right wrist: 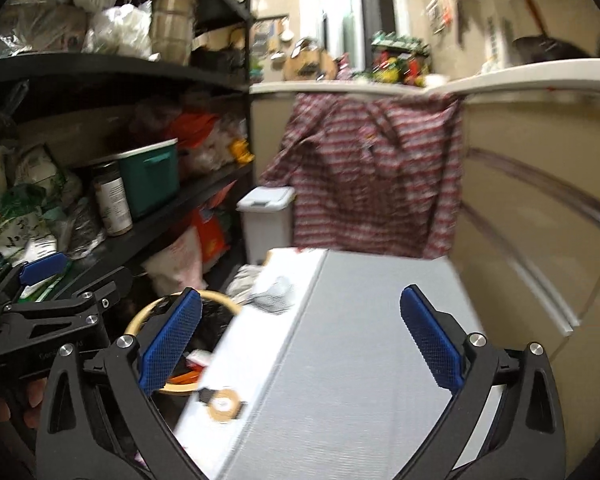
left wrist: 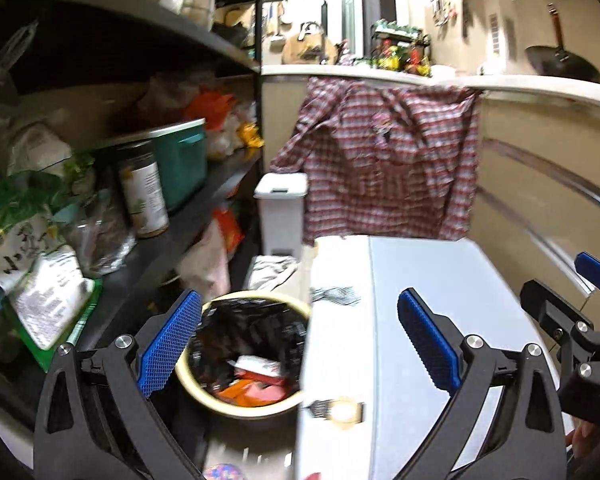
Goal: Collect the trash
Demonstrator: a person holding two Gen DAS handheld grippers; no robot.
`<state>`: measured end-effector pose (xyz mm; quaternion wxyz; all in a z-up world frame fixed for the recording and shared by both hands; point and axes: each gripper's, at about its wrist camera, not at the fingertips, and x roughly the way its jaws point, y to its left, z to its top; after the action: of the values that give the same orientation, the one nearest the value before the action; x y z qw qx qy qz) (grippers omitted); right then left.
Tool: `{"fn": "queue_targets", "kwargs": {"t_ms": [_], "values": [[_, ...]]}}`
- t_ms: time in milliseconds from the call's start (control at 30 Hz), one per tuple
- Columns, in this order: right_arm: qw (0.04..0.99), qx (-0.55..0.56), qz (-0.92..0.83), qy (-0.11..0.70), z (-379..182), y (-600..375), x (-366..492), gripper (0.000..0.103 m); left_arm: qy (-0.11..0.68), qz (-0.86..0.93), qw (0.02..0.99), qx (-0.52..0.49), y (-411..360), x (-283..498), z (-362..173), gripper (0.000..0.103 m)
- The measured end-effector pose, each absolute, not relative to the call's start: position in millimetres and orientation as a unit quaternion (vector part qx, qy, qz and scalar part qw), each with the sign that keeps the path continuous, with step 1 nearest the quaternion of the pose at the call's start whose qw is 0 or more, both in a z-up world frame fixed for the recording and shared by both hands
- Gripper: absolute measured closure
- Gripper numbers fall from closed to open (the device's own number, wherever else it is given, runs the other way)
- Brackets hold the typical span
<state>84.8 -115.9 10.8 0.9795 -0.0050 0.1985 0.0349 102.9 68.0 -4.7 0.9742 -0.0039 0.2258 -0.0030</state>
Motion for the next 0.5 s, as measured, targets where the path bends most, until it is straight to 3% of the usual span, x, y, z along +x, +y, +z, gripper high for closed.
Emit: {"fn": "queue_targets", "kwargs": {"t_ms": [133, 500], "values": [[0.986, 0.012, -0.034, 0.16, 6, -146, 66, 0.005, 0.209, -0.013, 0.978, 0.006, 40, 104, -9, 0.008], [0.983, 0.033, -0.05, 0.173, 2, -177, 67, 0.005, 0.183, -0.02, 0.983, 0.013, 13, 97, -4, 0.008]]}}
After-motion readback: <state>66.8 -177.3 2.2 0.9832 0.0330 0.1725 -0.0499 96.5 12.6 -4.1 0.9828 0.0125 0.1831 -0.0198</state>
